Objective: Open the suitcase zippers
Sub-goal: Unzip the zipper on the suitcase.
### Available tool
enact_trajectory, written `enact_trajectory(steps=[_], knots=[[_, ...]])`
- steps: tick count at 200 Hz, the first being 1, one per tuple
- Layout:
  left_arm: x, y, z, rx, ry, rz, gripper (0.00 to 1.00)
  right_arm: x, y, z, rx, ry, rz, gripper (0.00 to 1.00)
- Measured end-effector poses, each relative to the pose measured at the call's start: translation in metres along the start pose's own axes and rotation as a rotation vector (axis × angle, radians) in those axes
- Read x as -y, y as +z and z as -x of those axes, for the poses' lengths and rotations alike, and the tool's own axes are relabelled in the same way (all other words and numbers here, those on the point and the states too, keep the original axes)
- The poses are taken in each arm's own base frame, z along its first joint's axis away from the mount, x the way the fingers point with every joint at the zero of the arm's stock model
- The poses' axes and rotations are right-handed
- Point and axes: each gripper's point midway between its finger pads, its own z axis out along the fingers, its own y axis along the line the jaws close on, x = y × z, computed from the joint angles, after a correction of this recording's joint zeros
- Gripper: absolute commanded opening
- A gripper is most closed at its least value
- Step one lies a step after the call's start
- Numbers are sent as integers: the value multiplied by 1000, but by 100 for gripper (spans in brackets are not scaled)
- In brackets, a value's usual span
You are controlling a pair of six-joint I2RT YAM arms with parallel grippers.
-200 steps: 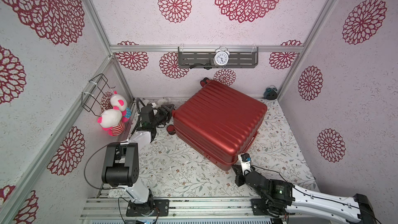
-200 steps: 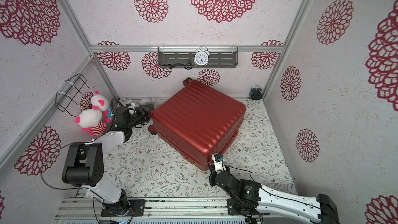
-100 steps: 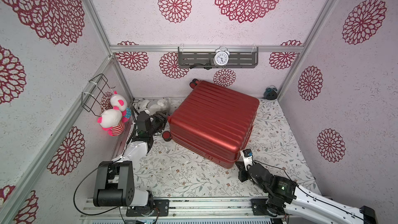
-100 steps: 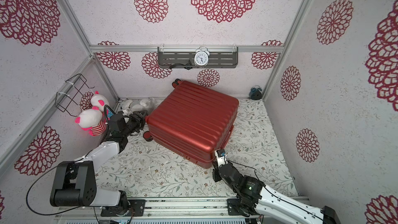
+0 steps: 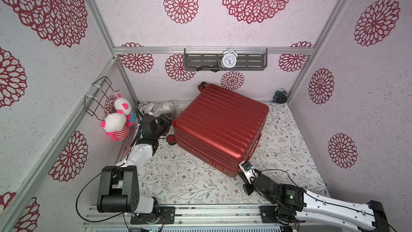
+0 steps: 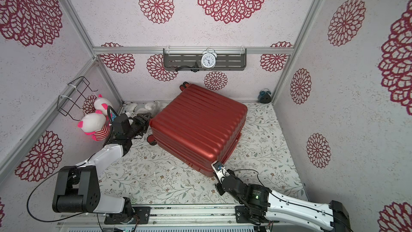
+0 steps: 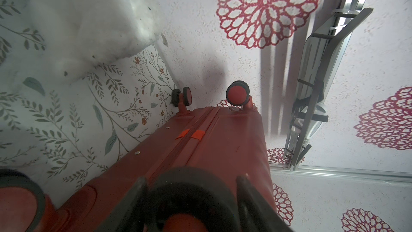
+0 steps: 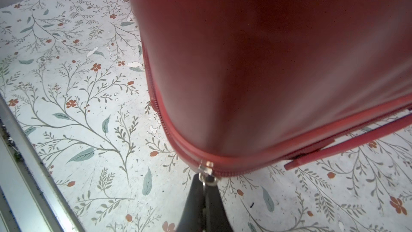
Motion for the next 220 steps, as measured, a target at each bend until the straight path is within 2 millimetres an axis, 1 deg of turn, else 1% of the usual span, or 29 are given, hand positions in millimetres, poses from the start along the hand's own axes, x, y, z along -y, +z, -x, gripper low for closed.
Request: enact_trajectory(steps=[33,84,104,125,145,180,199,220], knots=[[0,1,0,-2,5,5,16,-10,4,2,-22,-72,30,0],[0,2,0,27,12,14,15,-15,7,4,-99,-109,19,0],[0,-1,-1,58,20,15,15,-16,8,4,-132,-105,5,0],[0,-9,-2,100,31,27,14,-13,8,3,-178,-105,-20,0],[-1,-24,-7,136,44,51,13,-6,4,0,-229,-109,-44,0],[-4,-49,-21,177,62,84,12,21,-1,-6,-298,-108,-122,0],[-3,-56,-30,187,71,90,12,39,-3,-7,-311,-99,-187,0],[1,-60,-45,185,74,84,12,60,-6,-7,-320,-80,-264,0]])
